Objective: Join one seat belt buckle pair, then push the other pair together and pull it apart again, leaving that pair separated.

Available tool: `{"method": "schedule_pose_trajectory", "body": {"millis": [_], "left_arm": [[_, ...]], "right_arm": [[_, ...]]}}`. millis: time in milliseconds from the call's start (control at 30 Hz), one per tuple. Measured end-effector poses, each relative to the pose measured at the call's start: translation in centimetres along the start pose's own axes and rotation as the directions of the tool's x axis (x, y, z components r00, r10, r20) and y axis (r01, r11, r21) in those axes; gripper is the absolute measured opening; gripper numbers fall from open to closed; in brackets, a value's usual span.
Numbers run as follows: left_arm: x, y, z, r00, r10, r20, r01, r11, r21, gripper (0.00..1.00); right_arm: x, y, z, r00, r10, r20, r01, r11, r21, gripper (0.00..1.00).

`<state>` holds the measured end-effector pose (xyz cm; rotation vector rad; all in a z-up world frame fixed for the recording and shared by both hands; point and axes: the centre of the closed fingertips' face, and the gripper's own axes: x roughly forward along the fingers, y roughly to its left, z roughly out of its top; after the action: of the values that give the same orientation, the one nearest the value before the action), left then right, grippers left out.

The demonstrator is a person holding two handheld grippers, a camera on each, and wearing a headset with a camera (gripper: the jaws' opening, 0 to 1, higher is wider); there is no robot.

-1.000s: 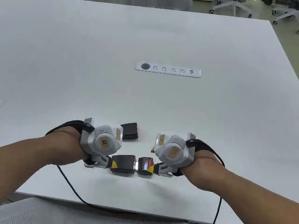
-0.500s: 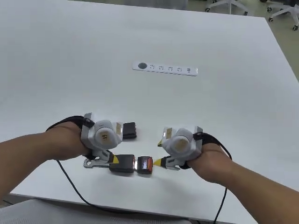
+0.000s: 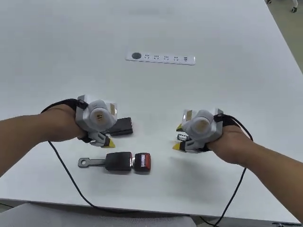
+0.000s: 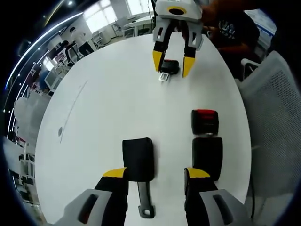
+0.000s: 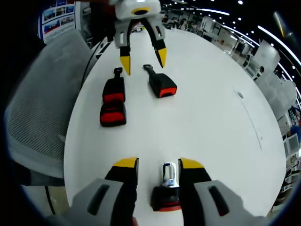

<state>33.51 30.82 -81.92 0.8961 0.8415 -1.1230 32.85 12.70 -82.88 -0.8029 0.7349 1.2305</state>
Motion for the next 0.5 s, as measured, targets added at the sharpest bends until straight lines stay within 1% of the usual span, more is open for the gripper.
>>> {"method": "schedule_pose_trajectory", "body": {"millis": [33, 133, 200, 333, 467, 500], "left_arm": [[0.2, 0.5, -0.1, 1.0000, 0.003, -0.001, -0.003, 1.000, -0.001, 0.50], [0.6, 1.4, -0.1, 1.0000, 0.005, 0.000, -0.005, 1.000, -0.010, 0.50], [0.9, 1.7, 0.0, 1.0000, 0.002, -0.001, -0.002, 1.000, -0.013, 0.51], [1.6, 2.1, 0.1, 1.0000, -0.006, -0.002, 0.006, 1.000, -0.017, 0.52], [2.0, 2.5, -0.3, 0.9997, -0.018, -0.016, 0.018, 1.000, -0.013, 0.52], [2.0, 2.7, -0.5, 0.9997, -0.020, -0.017, 0.020, 1.000, -0.015, 0.52]], "right_arm": [[-0.1, -0.3, -0.5, 1.0000, -0.005, -0.006, 0.005, 1.000, 0.001, 0.35], [-0.5, -0.8, -1.3, 0.9998, -0.015, -0.012, 0.015, 1.000, 0.012, 0.35], [-0.8, -1.1, -1.6, 0.9996, -0.021, -0.016, 0.021, 1.000, 0.017, 0.36], [-0.9, -1.6, -2.6, 0.9993, -0.020, -0.031, 0.020, 1.000, 0.022, 0.36], [-1.0, -1.7, -3.4, 0.9988, -0.012, -0.047, 0.013, 1.000, 0.025, 0.36], [-1.0, -1.7, -3.6, 0.9989, -0.005, -0.047, 0.006, 0.999, 0.039, 0.36]]}}
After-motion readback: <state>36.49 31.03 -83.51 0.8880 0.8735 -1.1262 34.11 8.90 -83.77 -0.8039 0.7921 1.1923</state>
